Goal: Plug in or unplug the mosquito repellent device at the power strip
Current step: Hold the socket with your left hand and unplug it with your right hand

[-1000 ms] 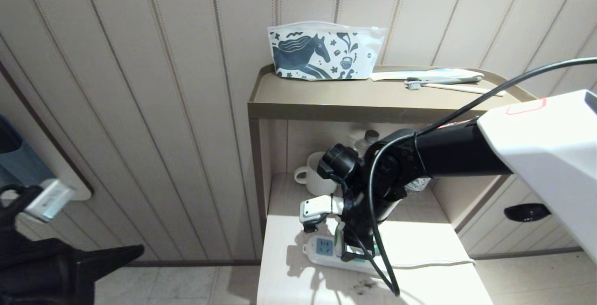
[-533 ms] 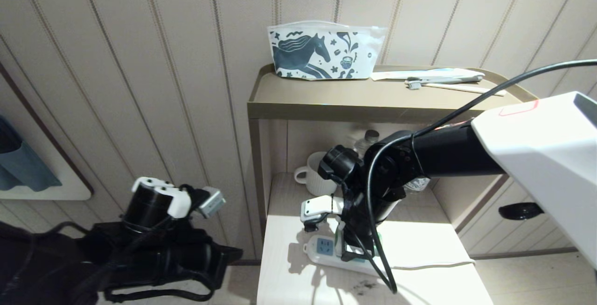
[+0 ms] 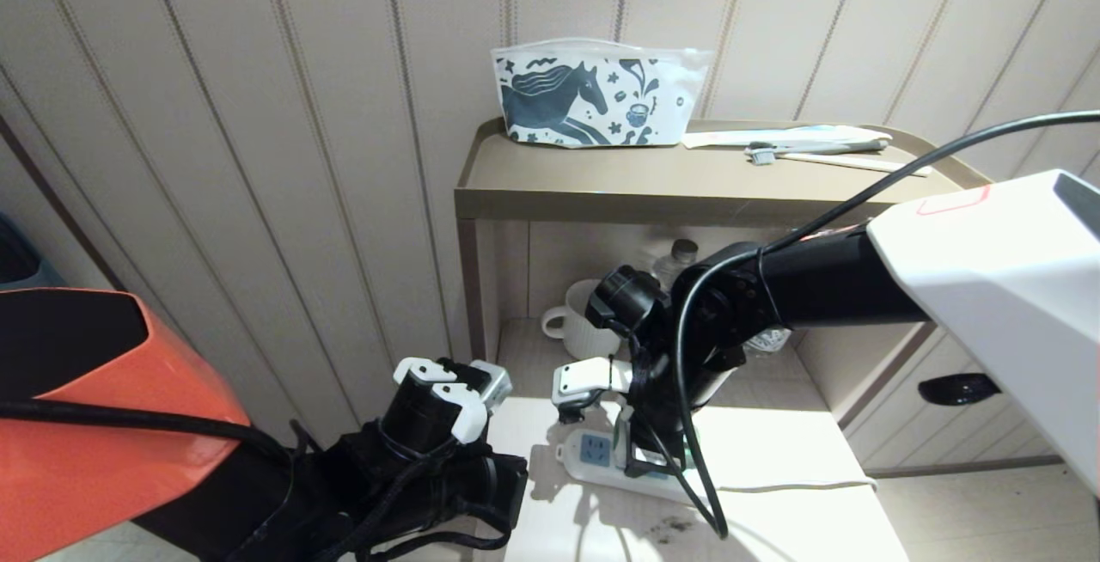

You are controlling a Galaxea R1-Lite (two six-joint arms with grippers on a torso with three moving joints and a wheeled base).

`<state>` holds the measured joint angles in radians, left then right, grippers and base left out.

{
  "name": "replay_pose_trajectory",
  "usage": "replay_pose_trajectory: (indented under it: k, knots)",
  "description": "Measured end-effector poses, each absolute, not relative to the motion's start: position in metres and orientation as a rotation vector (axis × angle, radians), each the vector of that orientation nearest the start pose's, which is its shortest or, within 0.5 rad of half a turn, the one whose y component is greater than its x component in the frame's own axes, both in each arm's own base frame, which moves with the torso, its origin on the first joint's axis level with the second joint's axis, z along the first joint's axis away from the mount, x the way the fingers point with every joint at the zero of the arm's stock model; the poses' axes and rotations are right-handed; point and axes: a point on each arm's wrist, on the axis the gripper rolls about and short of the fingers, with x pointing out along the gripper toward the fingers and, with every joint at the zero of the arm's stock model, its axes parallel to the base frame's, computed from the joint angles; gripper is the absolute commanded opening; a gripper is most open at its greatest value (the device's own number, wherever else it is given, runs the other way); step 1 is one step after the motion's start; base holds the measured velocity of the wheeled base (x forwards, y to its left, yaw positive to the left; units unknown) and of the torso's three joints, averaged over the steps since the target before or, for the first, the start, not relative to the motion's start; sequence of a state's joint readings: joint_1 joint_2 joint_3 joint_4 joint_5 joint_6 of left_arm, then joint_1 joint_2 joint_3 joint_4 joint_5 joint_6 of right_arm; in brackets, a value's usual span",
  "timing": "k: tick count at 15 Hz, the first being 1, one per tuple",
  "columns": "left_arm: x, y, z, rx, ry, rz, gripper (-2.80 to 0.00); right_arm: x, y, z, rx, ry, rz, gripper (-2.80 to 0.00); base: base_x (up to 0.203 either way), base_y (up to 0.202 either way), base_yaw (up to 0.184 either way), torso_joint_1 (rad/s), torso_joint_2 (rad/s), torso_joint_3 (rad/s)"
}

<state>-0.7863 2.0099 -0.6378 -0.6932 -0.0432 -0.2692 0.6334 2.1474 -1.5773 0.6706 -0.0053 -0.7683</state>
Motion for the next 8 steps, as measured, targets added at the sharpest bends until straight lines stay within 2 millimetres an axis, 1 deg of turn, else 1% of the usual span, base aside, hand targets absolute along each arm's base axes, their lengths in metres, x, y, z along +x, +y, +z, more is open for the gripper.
replay_pose_trajectory:
  k: [2, 4, 8]
  knots:
    - [0.226, -0.233, 0.051, -0.05, 0.76, -0.677, -2.8, 0.31, 0.228, 0.124, -1.037, 0.95, 1.002, -2.8, 0.0, 0.0, 0.0, 0.0, 0.0, 0.0]
    - [0.23, -0.239, 0.052, -0.071, 0.749, -0.648, -2.8, 0.311, 0.228, 0.124, -1.026, 0.941, 1.003, -2.8, 0.0, 0.0, 0.0, 0.0, 0.0, 0.0]
    - [0.237, -0.253, 0.044, -0.111, 0.732, -0.561, -2.8, 0.319, 0.233, 0.121, -0.986, 0.896, 0.978, -2.8, 0.0, 0.0, 0.0, 0.0, 0.0, 0.0]
